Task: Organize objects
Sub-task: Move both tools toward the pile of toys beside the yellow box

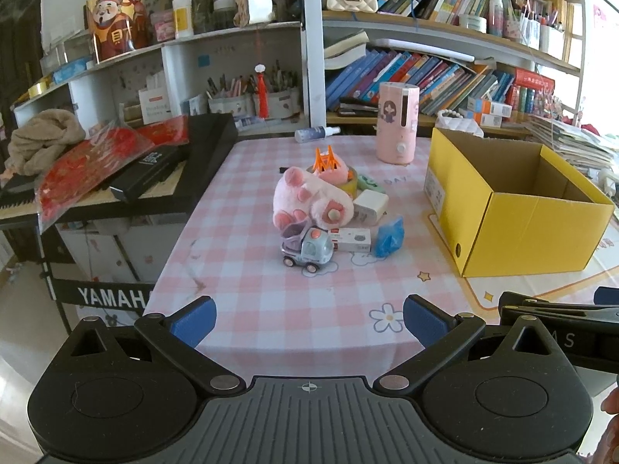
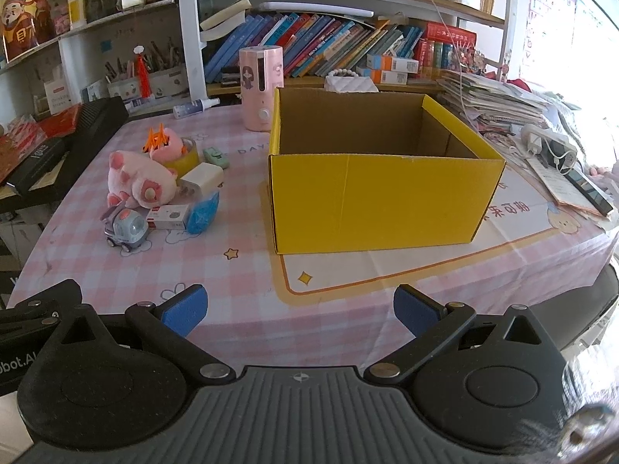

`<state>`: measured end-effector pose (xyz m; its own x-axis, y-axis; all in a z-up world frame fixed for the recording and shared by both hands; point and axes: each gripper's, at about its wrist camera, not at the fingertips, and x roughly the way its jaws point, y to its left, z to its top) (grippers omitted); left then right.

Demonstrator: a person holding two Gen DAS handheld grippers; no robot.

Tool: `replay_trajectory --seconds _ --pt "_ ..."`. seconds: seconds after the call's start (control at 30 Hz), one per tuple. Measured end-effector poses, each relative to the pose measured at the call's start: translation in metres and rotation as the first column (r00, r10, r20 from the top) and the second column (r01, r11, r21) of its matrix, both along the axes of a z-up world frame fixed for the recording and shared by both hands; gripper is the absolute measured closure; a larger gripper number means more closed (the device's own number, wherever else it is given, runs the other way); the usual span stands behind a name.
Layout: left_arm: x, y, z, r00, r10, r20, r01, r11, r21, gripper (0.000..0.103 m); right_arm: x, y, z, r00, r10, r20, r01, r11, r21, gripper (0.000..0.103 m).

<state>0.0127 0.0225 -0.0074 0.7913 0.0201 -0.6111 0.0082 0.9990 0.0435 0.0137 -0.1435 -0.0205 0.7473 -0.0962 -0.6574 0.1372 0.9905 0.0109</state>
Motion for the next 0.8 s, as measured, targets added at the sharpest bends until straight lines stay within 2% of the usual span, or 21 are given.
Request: replay_trajectory --seconds 0.37,0.8 --pt "-0.003 0.014 -0.002 0.999 -0.028 -0.018 0.027 0.999 -0.016 0.0 -0.006 0.012 0.002 1.0 -0.009 0.001 0.009 1.0 -0.011 0.0" --pt "-0.01 0.037 0.003 1.0 -0.016 0.022 0.016 0.999 -0.039 0.0 -0.016 0.033 0.006 1.0 0.015 0.026 -0.015 1.0 -0.01 0.0"
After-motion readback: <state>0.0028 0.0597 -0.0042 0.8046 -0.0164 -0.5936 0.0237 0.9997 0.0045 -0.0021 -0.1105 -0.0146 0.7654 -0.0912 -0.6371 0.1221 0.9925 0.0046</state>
